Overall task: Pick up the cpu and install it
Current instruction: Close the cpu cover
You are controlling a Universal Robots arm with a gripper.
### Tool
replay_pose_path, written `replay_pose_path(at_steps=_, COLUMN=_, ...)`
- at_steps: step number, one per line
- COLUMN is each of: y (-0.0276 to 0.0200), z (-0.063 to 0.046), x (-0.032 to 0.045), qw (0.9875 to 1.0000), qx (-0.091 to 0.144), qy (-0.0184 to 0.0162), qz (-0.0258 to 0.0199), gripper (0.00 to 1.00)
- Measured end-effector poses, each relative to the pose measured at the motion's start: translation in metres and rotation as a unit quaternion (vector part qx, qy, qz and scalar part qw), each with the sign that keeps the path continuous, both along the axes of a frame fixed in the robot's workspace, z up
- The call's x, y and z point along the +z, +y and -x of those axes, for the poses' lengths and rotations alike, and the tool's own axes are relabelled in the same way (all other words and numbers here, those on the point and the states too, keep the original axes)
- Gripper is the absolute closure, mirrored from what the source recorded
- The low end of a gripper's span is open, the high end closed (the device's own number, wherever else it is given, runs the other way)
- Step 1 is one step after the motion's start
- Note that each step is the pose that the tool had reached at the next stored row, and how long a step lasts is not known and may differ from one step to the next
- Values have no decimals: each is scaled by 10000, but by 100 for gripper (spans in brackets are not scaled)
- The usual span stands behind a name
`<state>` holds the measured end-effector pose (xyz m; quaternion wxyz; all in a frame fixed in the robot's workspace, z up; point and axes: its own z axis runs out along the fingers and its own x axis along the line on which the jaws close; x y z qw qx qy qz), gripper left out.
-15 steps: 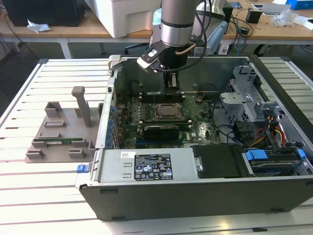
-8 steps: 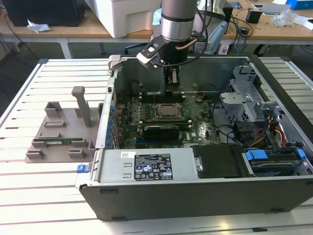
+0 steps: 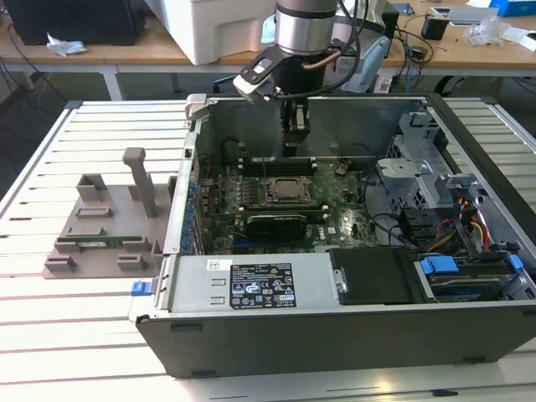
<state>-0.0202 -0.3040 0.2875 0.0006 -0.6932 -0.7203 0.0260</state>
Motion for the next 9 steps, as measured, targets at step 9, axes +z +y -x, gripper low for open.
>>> replay_pose_path(at_steps=9, y=0, z=0, x=9, qw=10000, qx=0, qy=-1, qz=-2, gripper=89)
